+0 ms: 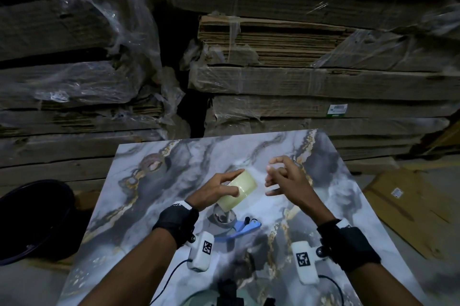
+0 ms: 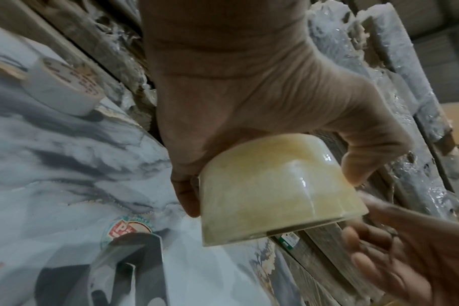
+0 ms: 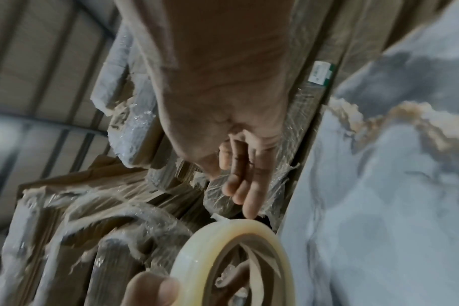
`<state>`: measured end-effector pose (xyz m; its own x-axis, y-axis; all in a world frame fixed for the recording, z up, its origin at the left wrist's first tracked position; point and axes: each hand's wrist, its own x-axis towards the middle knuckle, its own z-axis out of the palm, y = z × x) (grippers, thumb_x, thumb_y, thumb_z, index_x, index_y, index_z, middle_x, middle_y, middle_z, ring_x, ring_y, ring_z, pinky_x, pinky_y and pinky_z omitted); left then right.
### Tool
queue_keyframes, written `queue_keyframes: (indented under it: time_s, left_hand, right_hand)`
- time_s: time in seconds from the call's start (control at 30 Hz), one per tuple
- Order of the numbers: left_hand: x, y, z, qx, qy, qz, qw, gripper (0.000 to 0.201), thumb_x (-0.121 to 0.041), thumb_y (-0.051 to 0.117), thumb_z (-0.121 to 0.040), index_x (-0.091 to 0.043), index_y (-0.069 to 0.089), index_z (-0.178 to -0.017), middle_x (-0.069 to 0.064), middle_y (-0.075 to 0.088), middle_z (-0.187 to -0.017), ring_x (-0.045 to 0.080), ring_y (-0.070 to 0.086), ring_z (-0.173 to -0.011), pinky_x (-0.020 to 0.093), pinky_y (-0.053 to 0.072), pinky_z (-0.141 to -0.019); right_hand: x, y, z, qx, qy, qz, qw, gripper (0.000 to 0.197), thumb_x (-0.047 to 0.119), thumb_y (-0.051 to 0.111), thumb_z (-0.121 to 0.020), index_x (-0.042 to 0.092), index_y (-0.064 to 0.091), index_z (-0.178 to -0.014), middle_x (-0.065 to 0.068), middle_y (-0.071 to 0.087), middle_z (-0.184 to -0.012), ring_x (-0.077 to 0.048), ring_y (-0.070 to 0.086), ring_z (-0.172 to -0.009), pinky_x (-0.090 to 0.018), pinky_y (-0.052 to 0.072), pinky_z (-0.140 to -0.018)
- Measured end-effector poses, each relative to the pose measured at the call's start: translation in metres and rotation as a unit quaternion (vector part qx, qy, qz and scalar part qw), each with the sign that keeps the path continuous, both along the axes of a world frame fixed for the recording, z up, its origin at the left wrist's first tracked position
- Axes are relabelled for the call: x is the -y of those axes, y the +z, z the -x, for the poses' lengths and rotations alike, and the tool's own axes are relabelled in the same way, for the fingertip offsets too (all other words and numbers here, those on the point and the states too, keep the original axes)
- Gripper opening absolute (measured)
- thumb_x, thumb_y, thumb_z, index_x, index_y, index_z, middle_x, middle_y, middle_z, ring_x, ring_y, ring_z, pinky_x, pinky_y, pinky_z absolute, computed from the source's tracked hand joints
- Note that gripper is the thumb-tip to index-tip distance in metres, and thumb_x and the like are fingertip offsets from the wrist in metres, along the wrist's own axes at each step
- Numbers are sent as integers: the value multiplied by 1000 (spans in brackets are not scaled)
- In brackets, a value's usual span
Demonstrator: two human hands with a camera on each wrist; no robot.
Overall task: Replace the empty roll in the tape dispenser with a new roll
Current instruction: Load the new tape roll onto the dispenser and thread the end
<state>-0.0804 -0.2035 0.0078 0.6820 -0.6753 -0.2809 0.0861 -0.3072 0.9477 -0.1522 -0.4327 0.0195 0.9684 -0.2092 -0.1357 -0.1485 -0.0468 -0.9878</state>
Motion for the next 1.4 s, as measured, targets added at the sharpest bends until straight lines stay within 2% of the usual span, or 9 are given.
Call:
queue_keyframes:
  time_s: [0.13, 0.23, 0.43, 0.53, 0.8, 0.97, 1.17, 1.3, 1.4]
  left_hand:
    - [0, -1, 0, 8, -9, -3, 1000, 90, -32, 68, -62, -24, 52, -150, -4, 60, -145, 16, 62, -125, 23, 51, -91]
    - [-1, -5, -1, 13, -12, -10, 1000, 90, -30, 68, -62, -23, 51, -150, -2, 59, -145, 15, 63, -122, 26, 52, -91]
    - [2, 0, 0, 13, -26, -34, 999, 79, -16, 67, -68, -20, 55, -147, -12, 65, -123, -9, 61, -71, 12, 47, -67]
    - [2, 6, -1, 26, -50, -51, 997, 82, -25, 68, -63, -25, 58, -145, -15, 69, -100, -1, 56, -65, 14, 43, -64]
    - [-3, 18, -10, -13, -100, -5, 995, 74, -28, 59, -61, -36, 66, -134, 23, 62, -135, 26, 58, -95, 39, 40, -79]
    - [-5, 11, -15, -78, -70, 34, 994, 60, -28, 61, -56, -11, 75, -112, 22, 56, -89, 33, 44, -79, 37, 29, -63]
    - [-15, 10, -11, -197, 59, 41, 978, 60, -36, 67, -45, -8, 60, -98, 10, 66, -85, 23, 61, -78, 32, 47, -71]
    - [-19, 7, -13, -239, 87, 53, 966, 68, -42, 70, -47, -1, 71, -102, 15, 76, -92, 26, 70, -83, 33, 53, -82]
    - [-20, 8, -14, -230, 70, 52, 969, 61, -46, 73, -54, -4, 82, -97, 21, 76, -106, 29, 73, -99, 41, 55, -99]
  right_hand:
    - [-9, -13, -2, 10, 47, 203, 978, 25, 46, 80, -83, 22, 80, -93, 3, 77, -78, -14, 75, -70, -32, 63, -66]
    - [-12, -20, -2, 63, 44, 256, 964, 15, 27, 77, -89, 16, 80, -79, 6, 75, -64, -8, 72, -62, -30, 60, -66]
    - [-20, -26, 3, 56, 75, 293, 952, 16, 18, 57, -95, 15, 62, -80, -2, 68, -69, -22, 65, -66, -41, 57, -64]
    - [-16, -20, 4, 15, 118, 216, 969, 18, 22, 51, -92, 10, 59, -81, -10, 66, -73, -25, 63, -69, -41, 57, -69]
    - [-13, -4, 3, -57, 101, -217, 969, 20, 13, 51, -82, 12, 49, -62, -4, 45, -63, -15, 41, -57, -26, 33, -58]
    - [-10, 2, 5, -106, 85, -377, 916, 30, 13, 44, -94, 13, 44, -65, -3, 40, -65, -15, 37, -57, -25, 34, -53]
    - [-8, 6, 3, -37, 64, -191, 979, 7, 19, 56, -88, 12, 54, -90, -5, 60, -82, -22, 56, -73, -32, 50, -64]
    - [-1, 5, 11, 64, 149, 88, 983, 62, -7, 56, -85, 33, 54, -133, 5, 55, -133, -10, 60, -114, -30, 59, -89]
    - [-6, 7, 12, 106, 144, 149, 973, 49, -5, 61, -90, 30, 67, -124, 10, 58, -136, -4, 59, -123, -26, 58, -89]
